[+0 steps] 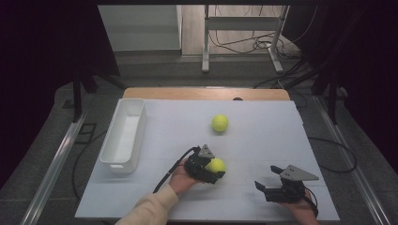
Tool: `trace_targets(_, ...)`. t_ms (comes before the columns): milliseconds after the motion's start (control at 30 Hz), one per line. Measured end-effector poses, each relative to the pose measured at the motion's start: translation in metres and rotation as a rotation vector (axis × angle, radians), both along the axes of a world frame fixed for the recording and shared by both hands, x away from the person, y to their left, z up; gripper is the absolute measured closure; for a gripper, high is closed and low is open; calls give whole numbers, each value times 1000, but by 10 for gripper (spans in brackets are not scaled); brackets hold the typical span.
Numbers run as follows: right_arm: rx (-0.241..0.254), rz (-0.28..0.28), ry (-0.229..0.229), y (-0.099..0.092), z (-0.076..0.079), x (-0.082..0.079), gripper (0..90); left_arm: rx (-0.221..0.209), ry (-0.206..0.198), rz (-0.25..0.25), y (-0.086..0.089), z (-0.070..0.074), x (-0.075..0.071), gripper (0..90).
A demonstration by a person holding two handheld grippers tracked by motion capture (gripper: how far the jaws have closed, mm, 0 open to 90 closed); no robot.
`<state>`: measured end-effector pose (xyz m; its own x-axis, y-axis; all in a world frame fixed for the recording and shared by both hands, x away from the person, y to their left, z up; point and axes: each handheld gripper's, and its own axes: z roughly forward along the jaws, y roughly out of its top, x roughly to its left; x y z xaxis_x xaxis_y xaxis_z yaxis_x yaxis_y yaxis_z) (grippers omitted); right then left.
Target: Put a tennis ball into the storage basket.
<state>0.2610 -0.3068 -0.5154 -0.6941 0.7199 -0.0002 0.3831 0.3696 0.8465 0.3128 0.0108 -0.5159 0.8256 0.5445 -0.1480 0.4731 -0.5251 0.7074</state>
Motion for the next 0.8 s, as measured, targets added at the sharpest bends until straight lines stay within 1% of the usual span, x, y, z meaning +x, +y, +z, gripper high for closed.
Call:
trace_targets(133, -1, -2, -2, 0, 0, 0, 124, 5, -2, -7, 1, 1, -1, 263)
trace_targets(267, 1, -3, -3, -1, 1, 0, 124, 0, -5, -15, 1, 2, -2, 263)
trace_targets(433, 1, -3, -4, -1, 1, 0, 124, -27, -14, -12, 4, 8, -4, 263)
trace_targets(667, 1, -3, -7, 0, 0, -1, 124, -50, -20, -6, 10, 15, -7, 263)
trace_targets(800, 0, -3, -6, 0, 0, -1, 124, -72, -31, -5, 16, 22, -9, 264)
